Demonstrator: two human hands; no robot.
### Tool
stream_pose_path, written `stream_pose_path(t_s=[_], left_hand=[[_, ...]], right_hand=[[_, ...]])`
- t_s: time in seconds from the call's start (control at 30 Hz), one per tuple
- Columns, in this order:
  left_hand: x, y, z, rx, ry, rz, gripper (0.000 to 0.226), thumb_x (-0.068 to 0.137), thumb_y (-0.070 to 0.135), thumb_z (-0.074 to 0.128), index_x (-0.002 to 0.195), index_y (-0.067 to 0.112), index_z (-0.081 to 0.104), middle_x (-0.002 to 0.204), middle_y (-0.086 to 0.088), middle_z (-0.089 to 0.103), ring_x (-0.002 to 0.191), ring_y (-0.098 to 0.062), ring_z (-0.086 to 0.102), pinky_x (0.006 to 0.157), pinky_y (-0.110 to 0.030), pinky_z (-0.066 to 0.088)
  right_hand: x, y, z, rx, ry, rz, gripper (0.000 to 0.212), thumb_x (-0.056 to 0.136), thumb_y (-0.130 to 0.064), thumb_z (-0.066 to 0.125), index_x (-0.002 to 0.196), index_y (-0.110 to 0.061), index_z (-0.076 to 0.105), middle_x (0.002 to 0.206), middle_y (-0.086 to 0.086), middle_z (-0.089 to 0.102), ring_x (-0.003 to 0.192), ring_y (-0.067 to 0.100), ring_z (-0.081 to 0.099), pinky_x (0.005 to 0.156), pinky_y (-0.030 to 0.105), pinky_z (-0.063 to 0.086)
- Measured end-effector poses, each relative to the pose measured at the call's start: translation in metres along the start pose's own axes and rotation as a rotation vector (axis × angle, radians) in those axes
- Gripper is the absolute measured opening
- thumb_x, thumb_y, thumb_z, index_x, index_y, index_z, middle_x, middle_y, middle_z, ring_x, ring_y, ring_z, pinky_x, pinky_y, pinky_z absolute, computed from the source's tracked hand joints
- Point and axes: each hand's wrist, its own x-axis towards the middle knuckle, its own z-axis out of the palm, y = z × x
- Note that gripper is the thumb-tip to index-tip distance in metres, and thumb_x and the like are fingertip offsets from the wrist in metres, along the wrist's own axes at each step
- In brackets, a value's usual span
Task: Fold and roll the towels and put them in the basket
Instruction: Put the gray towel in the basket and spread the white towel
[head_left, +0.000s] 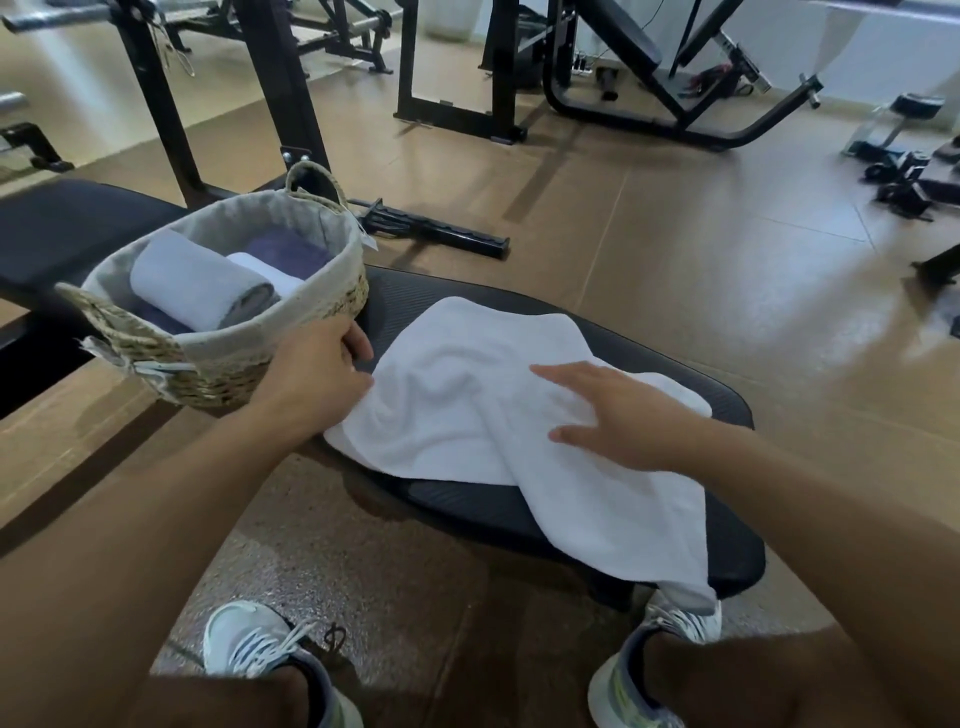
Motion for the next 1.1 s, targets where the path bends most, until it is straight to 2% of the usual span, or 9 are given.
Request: stream_pose_path(t_s=[0.2, 0.37, 0.47, 0.53, 0.6, 0.7, 0.87, 1.0, 1.1], left_hand=[[-0.005, 0.016, -0.003, -0.146, 0.347, 0.221, 0.015, 0.088, 0.006, 0.073, 0.084, 0.019, 0.065, 0.072, 0.001, 0.052, 0.069, -0.015, 0.050, 0.070, -0.031, 0.050], [-0.010, 0.025, -0.006, -0.305, 0.469, 0.266, 0.022, 0.088, 0.010, 0.076, 0.084, 0.025, 0.061, 0.084, -0.004, 0.061, 0.072, -0.002, 0.054, 0.068, -0.008, 0.046], [-0.016, 0.033, -0.006, -0.386, 0.459, 0.268, 0.023, 0.086, 0.014, 0.079, 0.082, 0.027, 0.061, 0.088, -0.002, 0.067, 0.076, 0.000, 0.060, 0.070, -0.005, 0.046], [-0.019, 0.037, -0.006, -0.439, 0.412, 0.270, 0.028, 0.085, 0.014, 0.080, 0.080, 0.033, 0.060, 0.086, 0.003, 0.068, 0.079, -0.002, 0.063, 0.072, -0.013, 0.052], [-0.024, 0.043, -0.005, -0.505, 0.338, 0.273, 0.030, 0.084, 0.011, 0.080, 0.079, 0.033, 0.061, 0.081, 0.010, 0.068, 0.076, 0.000, 0.063, 0.071, -0.014, 0.053], [-0.028, 0.046, -0.006, -0.553, 0.265, 0.300, 0.029, 0.084, 0.008, 0.081, 0.080, 0.032, 0.064, 0.077, 0.013, 0.068, 0.074, 0.002, 0.063, 0.072, -0.015, 0.053], [-0.030, 0.042, -0.011, -0.513, 0.176, 0.377, 0.028, 0.081, 0.008, 0.083, 0.083, 0.030, 0.065, 0.081, 0.011, 0.069, 0.079, 0.000, 0.065, 0.074, -0.019, 0.056], [-0.031, 0.038, -0.016, -0.406, 0.236, 0.442, 0.028, 0.083, 0.006, 0.081, 0.088, 0.027, 0.063, 0.086, 0.013, 0.065, 0.081, 0.003, 0.061, 0.074, -0.015, 0.056], [-0.027, 0.035, -0.016, -0.309, 0.344, 0.465, 0.027, 0.086, 0.005, 0.078, 0.092, 0.027, 0.063, 0.092, 0.006, 0.063, 0.082, -0.002, 0.060, 0.072, -0.019, 0.057]], right_hand=[[0.003, -0.032, -0.002, -0.314, -0.264, 0.126, 0.059, 0.094, -0.057, 0.059, 0.144, -0.031, 0.041, 0.131, 0.001, 0.054, 0.113, 0.025, 0.057, 0.091, 0.036, 0.047], [-0.011, -0.064, -0.014, -0.259, -0.404, 0.204, 0.048, 0.091, -0.066, 0.057, 0.093, -0.020, 0.071, 0.076, -0.002, 0.073, 0.057, 0.014, 0.071, 0.071, 0.031, 0.060], [0.000, -0.074, -0.021, -0.256, -0.029, 0.121, 0.049, 0.095, -0.066, 0.049, 0.076, -0.025, 0.069, 0.073, -0.008, 0.070, 0.071, 0.015, 0.068, 0.069, 0.031, 0.050], [0.017, -0.073, -0.021, -0.126, 0.305, 0.049, 0.030, 0.100, -0.056, 0.047, 0.098, -0.036, 0.069, 0.098, -0.012, 0.070, 0.092, 0.016, 0.066, 0.073, 0.032, 0.046], [0.035, -0.068, -0.017, 0.042, 0.362, -0.023, 0.038, 0.104, -0.046, 0.047, 0.141, -0.040, 0.049, 0.139, -0.010, 0.059, 0.125, 0.016, 0.055, 0.096, 0.038, 0.048], [0.053, -0.071, -0.010, 0.206, 0.256, -0.159, 0.057, 0.106, -0.038, 0.048, 0.158, -0.041, 0.023, 0.160, -0.010, 0.037, 0.144, 0.013, 0.034, 0.113, 0.029, 0.028], [0.063, -0.096, -0.002, 0.347, 0.346, -0.457, 0.023, 0.098, -0.025, 0.064, 0.120, -0.027, 0.066, 0.120, -0.015, 0.064, 0.117, 0.009, 0.052, 0.104, 0.028, 0.038], [0.063, -0.092, -0.008, 0.267, 0.536, -0.456, 0.006, 0.086, -0.021, 0.071, 0.089, -0.017, 0.073, 0.093, -0.004, 0.069, 0.100, 0.015, 0.056, 0.091, 0.036, 0.047], [0.060, -0.082, -0.022, 0.150, 0.459, -0.451, 0.017, 0.086, -0.034, 0.074, 0.077, -0.020, 0.070, 0.087, -0.004, 0.067, 0.098, 0.015, 0.055, 0.089, 0.040, 0.047]])
